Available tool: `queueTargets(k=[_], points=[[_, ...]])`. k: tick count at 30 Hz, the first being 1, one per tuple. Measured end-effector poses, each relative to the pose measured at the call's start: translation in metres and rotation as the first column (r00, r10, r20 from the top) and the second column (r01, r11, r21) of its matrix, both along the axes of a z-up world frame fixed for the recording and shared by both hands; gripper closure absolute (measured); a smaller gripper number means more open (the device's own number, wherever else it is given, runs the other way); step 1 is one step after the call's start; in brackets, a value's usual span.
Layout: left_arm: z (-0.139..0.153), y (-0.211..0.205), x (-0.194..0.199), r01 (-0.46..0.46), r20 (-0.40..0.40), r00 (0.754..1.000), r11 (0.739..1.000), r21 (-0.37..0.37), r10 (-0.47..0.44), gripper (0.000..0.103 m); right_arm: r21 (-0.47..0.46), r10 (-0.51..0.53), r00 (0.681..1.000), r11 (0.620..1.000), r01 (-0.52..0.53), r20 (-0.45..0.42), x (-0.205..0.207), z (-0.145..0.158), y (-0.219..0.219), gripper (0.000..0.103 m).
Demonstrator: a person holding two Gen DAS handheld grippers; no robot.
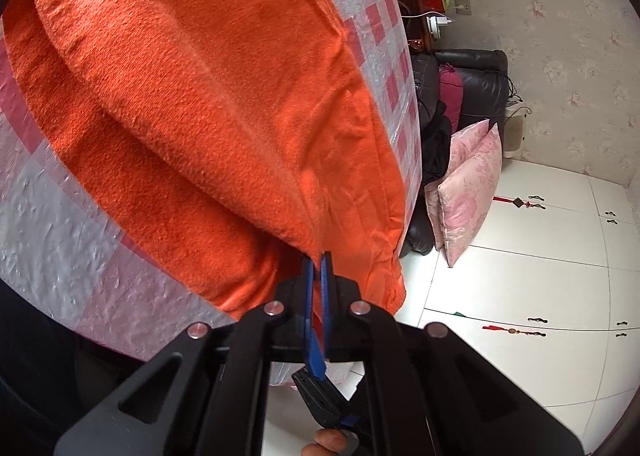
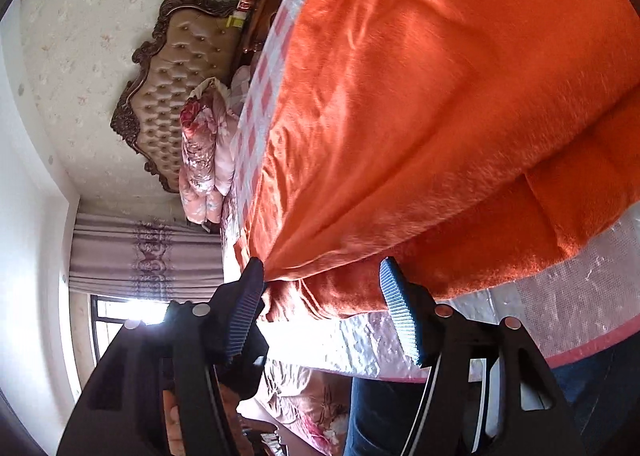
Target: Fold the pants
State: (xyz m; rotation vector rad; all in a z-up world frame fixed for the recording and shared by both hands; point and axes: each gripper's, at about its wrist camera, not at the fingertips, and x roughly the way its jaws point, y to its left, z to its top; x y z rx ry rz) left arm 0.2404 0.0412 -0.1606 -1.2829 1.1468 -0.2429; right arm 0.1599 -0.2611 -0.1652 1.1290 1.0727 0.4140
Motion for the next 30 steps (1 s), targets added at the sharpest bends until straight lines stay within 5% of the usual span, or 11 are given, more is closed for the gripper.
queueTargets(k=[6,7,8,10,13,22,24,25,26,30], points=[[0.004,0.000,-0.007,0.002,0.005,1.000,1.000,-0.007,-0.002,0.100,0.024,-0.070,0.997,0.997,0.069,0.038,0.003,-0.005,-0.003,0.042],[0.004,0.000,-0.010,0.003,0.005,1.000,1.000,-0.008,-0.003,0.100,0.028,-0.079,0.995,0.997,0.078,0.065,0.005,-0.003,-0.004,0.054],[0.003,0.000,-0.013,0.006,0.003,1.000,1.000,-0.008,-0.006,0.100,0.027,-0.081,0.993,0.997,0.078,0.091,0.007,0.000,-0.005,0.084],[-0.003,0.001,-0.017,0.020,0.004,1.000,1.000,-0.013,-0.020,0.099,-0.024,-0.057,0.988,0.998,0.061,0.143,0.009,0.012,-0.003,0.097],[-0.018,0.010,-0.025,0.002,-0.014,1.000,0.999,-0.045,-0.002,0.075,-0.061,-0.036,0.981,0.997,0.048,0.190,0.006,0.029,-0.002,0.098],[-0.037,0.035,-0.028,-0.063,0.049,0.996,0.992,-0.105,0.068,0.073,-0.081,-0.017,0.983,0.996,0.033,0.184,0.005,0.041,-0.001,0.098],[-0.039,0.040,-0.021,-0.071,0.062,0.995,0.993,-0.095,0.077,0.076,-0.086,-0.013,0.983,0.996,0.029,0.183,0.004,0.043,-0.001,0.098],[-0.040,0.042,-0.020,-0.072,0.061,0.995,0.993,-0.090,0.078,0.095,-0.088,-0.011,0.984,0.996,0.027,0.180,0.005,0.044,-0.001,0.098],[-0.038,0.045,-0.020,-0.068,0.067,0.995,0.994,-0.084,0.074,0.101,-0.096,-0.005,0.985,0.995,0.022,0.171,0.004,0.045,0.000,0.098],[-0.021,0.048,-0.034,-0.038,0.082,0.996,0.999,0.021,0.037,0.101,-0.169,0.047,0.988,0.985,-0.021,0.148,-0.005,0.043,0.005,0.098]])
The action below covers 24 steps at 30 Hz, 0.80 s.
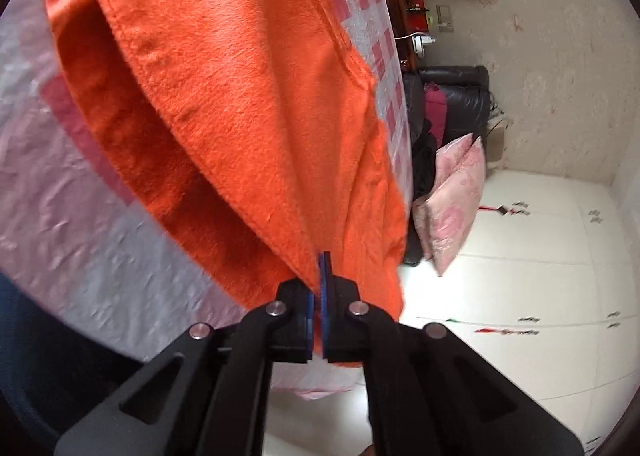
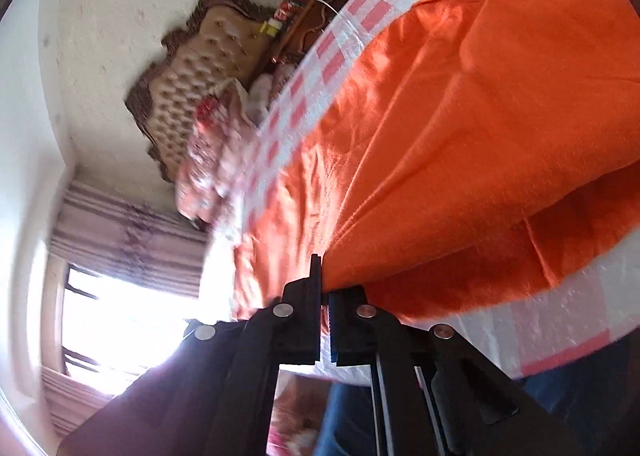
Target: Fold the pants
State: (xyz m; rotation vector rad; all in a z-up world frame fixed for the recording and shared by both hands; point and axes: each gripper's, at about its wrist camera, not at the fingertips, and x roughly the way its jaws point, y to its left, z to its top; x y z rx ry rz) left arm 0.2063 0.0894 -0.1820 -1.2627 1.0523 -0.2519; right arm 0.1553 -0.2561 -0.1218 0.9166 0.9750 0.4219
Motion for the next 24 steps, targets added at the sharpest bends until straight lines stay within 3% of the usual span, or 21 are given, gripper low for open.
queueTargets(k=[5,8,14,18,24], points=[[-0.003,0.000,-0.010,0.015,-0.038,0.999,0.995,0.095,-0.012,0.102,-0.073,0.037,0.997,0.996,-0.042,-0.072,-0.010,-0.025,0.007,0.098],[-0.002,-0.001,-0.010,0.033,-0.042,0.999,0.990,0.140,-0.027,0.101,-0.118,0.061,0.996,0.991,-0.069,-0.071,-0.012,-0.026,0.009,0.098],[-0.005,0.006,-0.016,0.022,-0.048,0.999,0.984,0.176,-0.014,0.098,-0.233,0.077,0.991,0.967,-0.100,-0.106,-0.013,-0.037,0.022,0.098],[-0.007,0.013,-0.020,0.018,-0.039,0.999,0.986,0.167,-0.012,0.097,-0.263,0.083,0.991,0.959,-0.108,-0.106,-0.016,-0.040,0.019,0.098],[-0.006,0.014,-0.019,0.017,-0.033,0.999,0.984,0.175,-0.011,0.097,-0.321,0.113,0.985,0.935,-0.149,-0.128,-0.031,-0.031,0.011,0.081]])
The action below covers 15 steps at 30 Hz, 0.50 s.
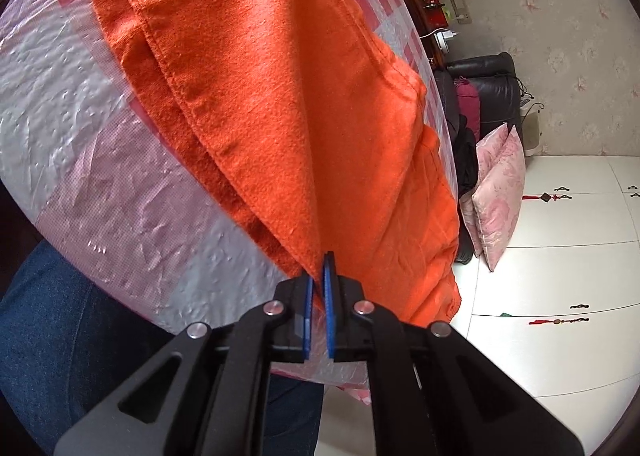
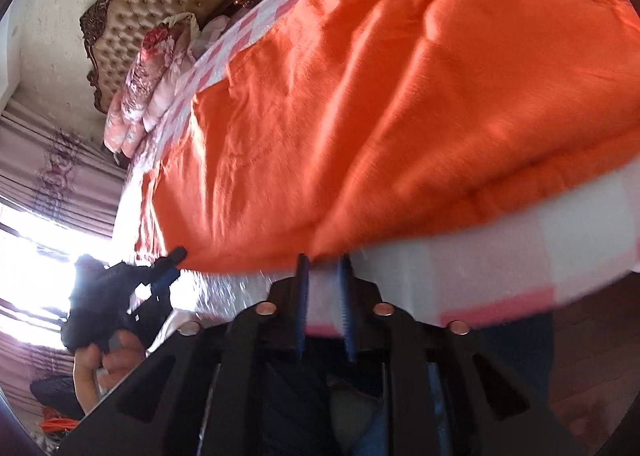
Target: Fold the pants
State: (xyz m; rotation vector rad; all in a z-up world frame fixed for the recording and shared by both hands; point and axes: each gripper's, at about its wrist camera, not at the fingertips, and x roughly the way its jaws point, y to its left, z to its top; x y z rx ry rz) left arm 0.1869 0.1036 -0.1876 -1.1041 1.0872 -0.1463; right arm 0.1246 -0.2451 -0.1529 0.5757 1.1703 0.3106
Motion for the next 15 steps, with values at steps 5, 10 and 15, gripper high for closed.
queueTargets(k=[5,10,15], points=[[-0.002,0.002,-0.002,0.010,0.014,1.000,1.000,-0.019,-0.010,0.097,0.006,0.060,0.997,0.998,-0.061,0.042,-0.030,0.028,-0.041,0.076],[0.000,0.000,-0.002,0.025,0.037,0.999,1.000,0.004,-0.025,0.097,-0.184,-0.073,0.953,0.974,0.131,0.294,0.010,0.076,-0.109,0.055],[-0.002,0.005,-0.007,0.051,0.058,0.997,0.999,-0.005,-0.050,0.097,-0.457,-0.078,0.969,0.871,0.182,0.236,0.064,0.043,-0.148,0.056]])
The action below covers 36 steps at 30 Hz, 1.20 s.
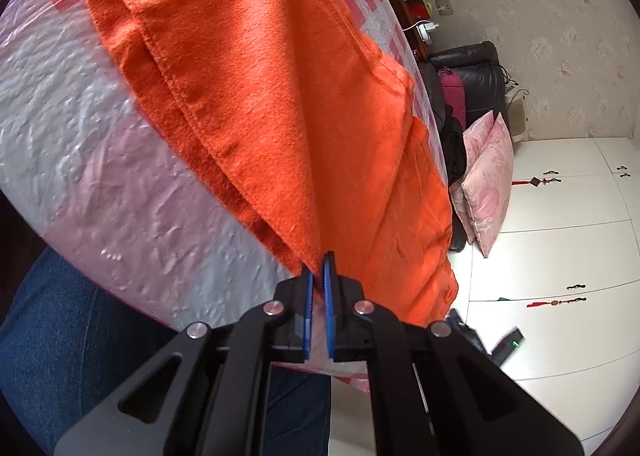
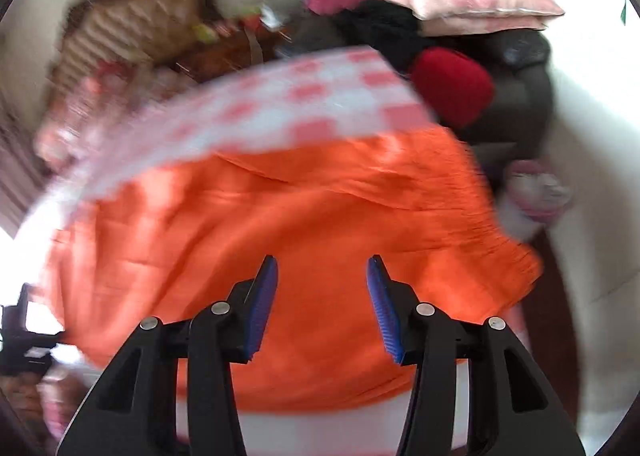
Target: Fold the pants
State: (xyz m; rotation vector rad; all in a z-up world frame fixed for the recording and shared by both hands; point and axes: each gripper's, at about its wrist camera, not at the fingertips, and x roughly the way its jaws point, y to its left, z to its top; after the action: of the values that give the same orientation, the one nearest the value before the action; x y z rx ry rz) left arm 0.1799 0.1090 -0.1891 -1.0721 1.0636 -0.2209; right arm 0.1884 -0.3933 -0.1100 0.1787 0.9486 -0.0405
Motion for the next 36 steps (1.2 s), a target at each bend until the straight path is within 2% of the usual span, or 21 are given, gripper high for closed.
queueTargets(k=[2,4,6,8,9,10,12,13,14,15,16,19,21,23,24,26,28,30,34,35,36], points=[[0.003,0.003,-0.007,0.015,-0.002,1.000,1.000,0.021,-0.015,0.093,-0.037,-0.049,0.996,0.998,0.046,-0.069,-0.003,-0.019,-0.016,0.062],[0.010,0.005,-0.019,0.025,0.000,1.000,0.997,0.067,-0.025,0.086,-0.058,-0.034,0.998,0.998,0.031,-0.053,-0.013,-0.021,-0.016,0.062],[0.034,0.011,-0.031,-0.002,0.070,0.997,0.976,0.216,-0.013,0.086,-0.103,-0.041,0.997,0.994,0.034,-0.068,-0.023,-0.020,-0.012,0.062],[0.062,0.013,-0.023,-0.020,0.164,0.985,0.914,0.404,-0.051,0.084,-0.135,-0.053,0.995,0.990,0.041,-0.083,-0.027,-0.018,-0.009,0.061],[0.072,0.011,-0.013,-0.021,0.203,0.975,0.871,0.492,-0.090,0.075,-0.163,-0.066,0.994,0.985,0.051,-0.088,-0.029,-0.014,-0.006,0.060],[0.082,0.007,0.001,-0.024,0.237,0.961,0.810,0.586,-0.142,0.071,-0.178,-0.075,0.994,0.982,0.060,-0.079,-0.027,-0.010,-0.003,0.059],[0.091,-0.003,0.038,-0.037,0.241,0.946,0.662,0.749,-0.219,0.069,-0.198,-0.052,0.999,0.979,0.048,-0.013,-0.017,0.012,0.011,0.054],[0.093,-0.008,0.056,-0.018,0.230,0.936,0.616,0.787,-0.266,0.069,-0.199,-0.026,1.000,0.980,0.027,0.012,-0.011,0.020,0.018,0.047],[0.093,-0.017,0.080,0.012,0.206,0.921,0.553,0.833,-0.331,0.069,-0.199,0.006,0.999,0.980,0.003,0.042,-0.003,0.027,0.025,0.039],[0.091,-0.022,0.096,0.028,0.182,0.915,0.505,0.863,-0.361,0.069,-0.205,0.028,0.997,0.979,-0.014,0.066,0.012,0.033,0.031,0.037],[0.088,-0.026,0.112,0.047,0.156,0.911,0.473,0.880,-0.381,0.069,-0.209,0.033,0.997,0.978,-0.018,0.070,0.025,0.035,0.034,0.037],[0.066,-0.013,0.155,0.154,0.036,0.922,0.448,0.881,-0.386,0.069,-0.221,-0.013,1.000,0.975,0.013,0.001,0.070,0.016,0.026,0.038],[0.055,0.007,0.163,0.178,-0.002,0.933,0.455,0.872,-0.361,0.069,-0.256,-0.054,0.996,0.966,0.036,-0.064,0.088,-0.001,0.014,0.039],[0.048,0.031,0.157,0.165,-0.011,0.946,0.453,0.876,-0.325,0.060,-0.272,-0.065,0.993,0.962,0.036,-0.096,0.095,-0.012,0.005,0.043],[0.047,0.039,0.154,0.155,-0.006,0.950,0.456,0.876,-0.312,0.047,-0.279,-0.055,0.993,0.960,0.025,-0.101,0.096,-0.016,0.003,0.043],[0.043,0.061,0.149,0.132,0.009,0.961,0.484,0.865,-0.277,0.034,-0.340,-0.049,0.993,0.940,0.010,-0.107,0.097,-0.020,0.011,0.043],[0.046,0.076,0.142,0.119,0.024,0.965,0.517,0.847,-0.261,0.037,-0.389,-0.061,0.993,0.921,0.017,-0.102,0.098,-0.021,0.019,0.043],[0.066,0.101,0.119,0.040,0.111,0.969,0.586,0.810,-0.221,0.038,-0.404,-0.087,0.990,0.914,0.036,-0.108,0.101,-0.018,0.022,0.043],[0.085,0.163,0.060,-0.072,0.190,0.975,0.652,0.755,-0.112,0.048,-0.390,-0.118,0.993,0.914,0.113,0.011,0.073,0.016,0.038,0.039],[0.083,0.178,0.043,-0.063,0.178,0.978,0.651,0.756,-0.112,0.051,-0.373,-0.101,0.995,0.922,0.101,0.019,0.070,0.021,0.044,0.037],[0.082,0.181,0.035,-0.052,0.165,0.979,0.637,0.769,-0.119,0.061,-0.347,-0.055,0.998,0.936,0.061,0.029,0.062,0.026,0.059,0.036]])
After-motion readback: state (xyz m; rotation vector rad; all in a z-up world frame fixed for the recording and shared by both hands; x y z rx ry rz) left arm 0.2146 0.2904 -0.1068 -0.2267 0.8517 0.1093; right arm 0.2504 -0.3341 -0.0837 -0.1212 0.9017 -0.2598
